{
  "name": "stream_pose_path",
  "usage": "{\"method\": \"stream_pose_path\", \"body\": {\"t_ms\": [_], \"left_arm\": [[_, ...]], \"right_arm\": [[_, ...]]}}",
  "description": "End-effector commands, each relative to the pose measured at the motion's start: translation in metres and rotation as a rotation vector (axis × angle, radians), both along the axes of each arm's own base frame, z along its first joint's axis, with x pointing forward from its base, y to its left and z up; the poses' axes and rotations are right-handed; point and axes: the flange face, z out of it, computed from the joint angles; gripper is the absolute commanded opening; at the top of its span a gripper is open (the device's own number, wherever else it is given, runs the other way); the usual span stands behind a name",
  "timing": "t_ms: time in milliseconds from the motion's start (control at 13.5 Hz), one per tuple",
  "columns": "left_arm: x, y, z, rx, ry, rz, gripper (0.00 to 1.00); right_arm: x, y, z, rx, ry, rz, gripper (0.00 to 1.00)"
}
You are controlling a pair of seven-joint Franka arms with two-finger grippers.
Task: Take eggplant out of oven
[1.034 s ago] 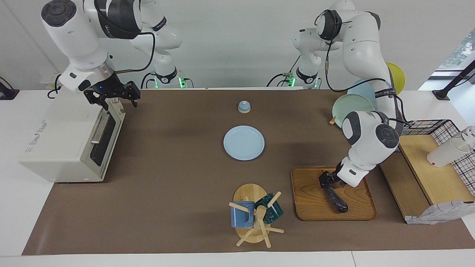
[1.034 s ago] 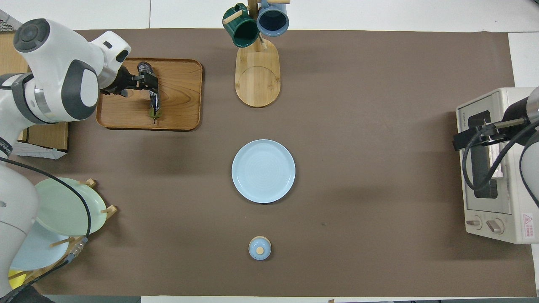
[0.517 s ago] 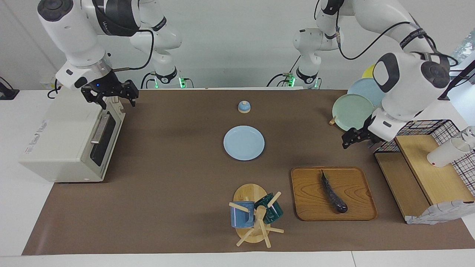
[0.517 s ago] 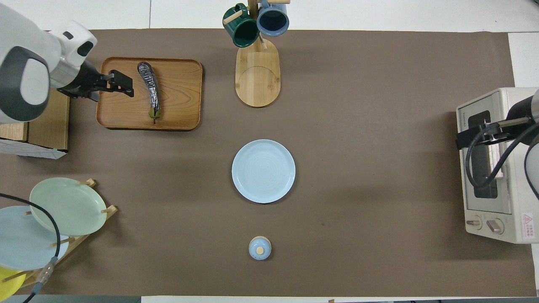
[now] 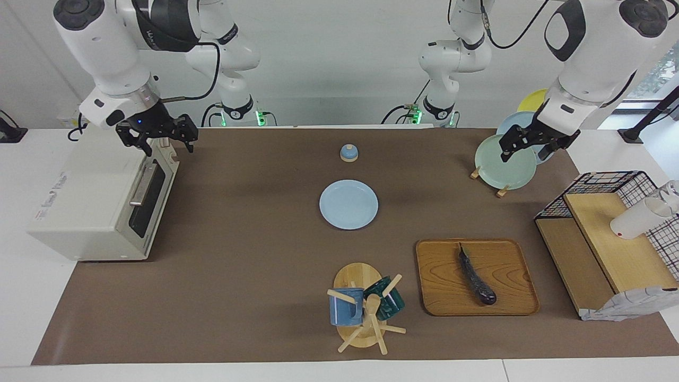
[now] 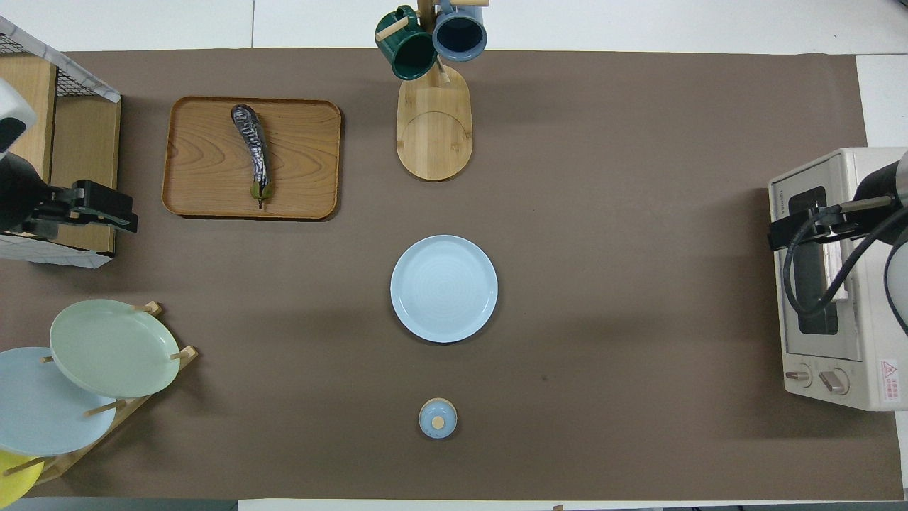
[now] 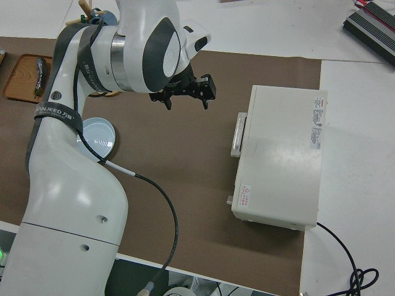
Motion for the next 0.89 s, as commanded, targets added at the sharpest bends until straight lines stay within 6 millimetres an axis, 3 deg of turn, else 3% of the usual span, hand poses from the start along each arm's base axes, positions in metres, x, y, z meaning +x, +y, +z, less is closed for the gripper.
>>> {"method": "stream_pose_path", "body": {"t_ms": [0,148,295,812], "left_arm": [[-0.026,-0.001,-0.018,0.029,0.029,0.019,1.00],[-0.025,0.003,-0.015,0.022,0.021,0.023,1.00],[-0.017,0.009,0.002,0.012,-0.009,0.033,1.00],[-0.016,0.005,-0.004,0.012,0.002,0.025,1.00]], "right_arm": [[-0.001,-0.001,0.004,0.002,-0.008,-0.021,1.00],[-0.001,-0.001,0.004,0.002,-0.008,-0.021,1.00],[-0.001,-0.001,0.004,0.002,-0.009,-0.021,1.00],[-0.001,-0.001,0.004,0.003,-0.008,-0.020,1.00]]}}
